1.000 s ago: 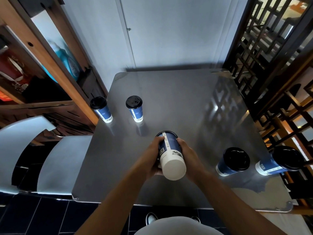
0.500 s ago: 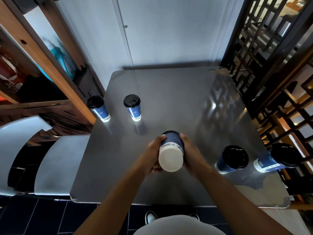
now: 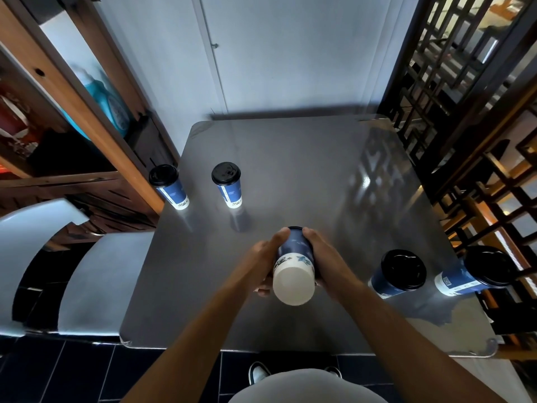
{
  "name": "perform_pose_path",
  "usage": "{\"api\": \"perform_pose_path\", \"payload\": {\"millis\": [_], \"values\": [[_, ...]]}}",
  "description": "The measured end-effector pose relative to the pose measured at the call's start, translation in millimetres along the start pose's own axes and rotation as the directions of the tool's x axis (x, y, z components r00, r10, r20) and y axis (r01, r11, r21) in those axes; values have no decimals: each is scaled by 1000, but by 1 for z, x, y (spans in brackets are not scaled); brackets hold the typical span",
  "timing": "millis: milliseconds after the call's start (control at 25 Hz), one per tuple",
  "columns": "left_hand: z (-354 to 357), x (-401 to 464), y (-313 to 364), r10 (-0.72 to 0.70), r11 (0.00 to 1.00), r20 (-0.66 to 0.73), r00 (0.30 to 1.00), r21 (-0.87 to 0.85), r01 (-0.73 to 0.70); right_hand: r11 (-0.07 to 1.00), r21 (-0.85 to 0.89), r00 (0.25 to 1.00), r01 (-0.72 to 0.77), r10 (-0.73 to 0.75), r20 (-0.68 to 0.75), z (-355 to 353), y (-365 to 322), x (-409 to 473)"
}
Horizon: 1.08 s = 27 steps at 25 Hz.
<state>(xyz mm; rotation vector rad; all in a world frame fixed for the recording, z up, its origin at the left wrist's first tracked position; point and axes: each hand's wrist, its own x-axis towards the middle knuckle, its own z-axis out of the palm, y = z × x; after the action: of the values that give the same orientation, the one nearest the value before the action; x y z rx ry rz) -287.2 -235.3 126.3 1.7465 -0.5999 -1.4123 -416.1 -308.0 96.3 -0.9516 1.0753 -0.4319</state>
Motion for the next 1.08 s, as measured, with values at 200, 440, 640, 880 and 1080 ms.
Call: {"api": "perform_pose_path", "payload": {"millis": [200, 440, 640, 880, 1080], "values": [[4, 1, -5, -54, 946, -30, 998, -323, 42, 985, 168, 996, 42, -28, -86, 8, -4, -5], [9, -5, -7, -103, 958, -57, 993, -274, 84, 988, 154, 998, -9, 19, -64, 11, -4, -3], [2, -4, -3, -5, 999, -120, 993, -35, 0, 999, -19, 996, -44, 42, -78, 3, -3, 2], [3, -8, 1, -11, 987, -46, 999, -163, 3, 1000, -18, 997, -4, 2, -80, 3, -5, 7], [6, -9, -1, -42, 938, -2, 999, -346, 39, 996, 86, 994, 10, 0, -107, 10, -1, 10]]}}
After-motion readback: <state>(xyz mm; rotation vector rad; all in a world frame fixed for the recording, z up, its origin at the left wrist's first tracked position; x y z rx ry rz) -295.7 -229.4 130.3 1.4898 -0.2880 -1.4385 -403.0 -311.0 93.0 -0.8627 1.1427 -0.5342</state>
